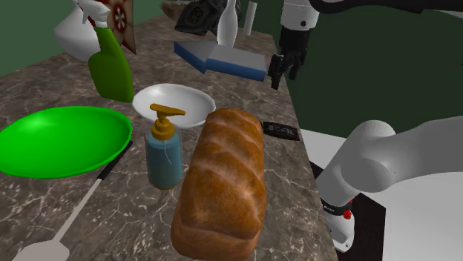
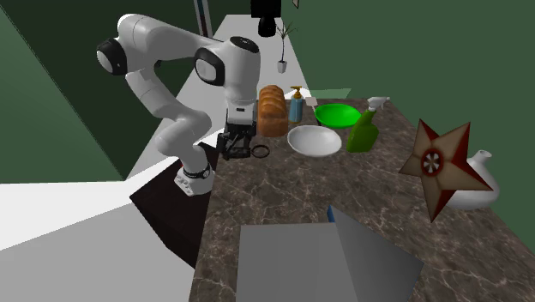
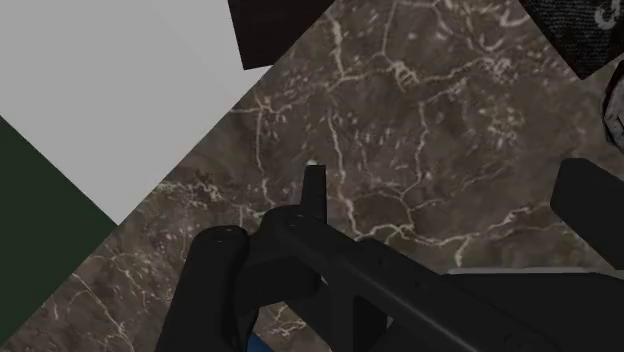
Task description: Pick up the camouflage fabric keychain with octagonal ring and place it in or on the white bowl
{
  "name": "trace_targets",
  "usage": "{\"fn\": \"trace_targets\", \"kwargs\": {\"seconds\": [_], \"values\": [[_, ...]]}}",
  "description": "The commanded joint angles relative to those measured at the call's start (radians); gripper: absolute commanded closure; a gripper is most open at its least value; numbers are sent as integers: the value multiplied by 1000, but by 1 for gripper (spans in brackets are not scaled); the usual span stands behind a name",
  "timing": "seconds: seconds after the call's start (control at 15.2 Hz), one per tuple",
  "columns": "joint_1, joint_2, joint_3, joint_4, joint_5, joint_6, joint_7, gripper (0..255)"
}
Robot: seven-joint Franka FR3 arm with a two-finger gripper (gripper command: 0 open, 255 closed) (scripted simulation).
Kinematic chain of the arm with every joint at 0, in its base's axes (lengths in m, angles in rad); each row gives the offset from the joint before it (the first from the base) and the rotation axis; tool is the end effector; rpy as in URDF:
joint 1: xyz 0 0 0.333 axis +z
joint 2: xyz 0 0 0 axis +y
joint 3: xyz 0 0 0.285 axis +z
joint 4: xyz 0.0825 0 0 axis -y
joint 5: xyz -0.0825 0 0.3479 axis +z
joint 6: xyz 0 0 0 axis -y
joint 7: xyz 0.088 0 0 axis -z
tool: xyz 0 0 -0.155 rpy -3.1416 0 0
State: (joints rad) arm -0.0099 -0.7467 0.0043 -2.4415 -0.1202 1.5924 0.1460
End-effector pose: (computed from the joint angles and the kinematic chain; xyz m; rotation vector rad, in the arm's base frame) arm 0.2941 -0.0199 0.4750 3.0009 -0.2166 -0.1410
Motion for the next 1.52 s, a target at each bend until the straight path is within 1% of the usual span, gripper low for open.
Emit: {"fn": "trace_targets", "kwargs": {"seconds": [0.0,0.66,0.73,1.19,1.45], "values": [[0,0,0,0,0,0,0,0],[213,-11,88,-147,140,65,-146,0],[214,-11,88,-148,140,65,-146,0],[216,-22,89,-255,143,161,-147,0],[216,-22,89,-255,143,161,-147,0]]}}
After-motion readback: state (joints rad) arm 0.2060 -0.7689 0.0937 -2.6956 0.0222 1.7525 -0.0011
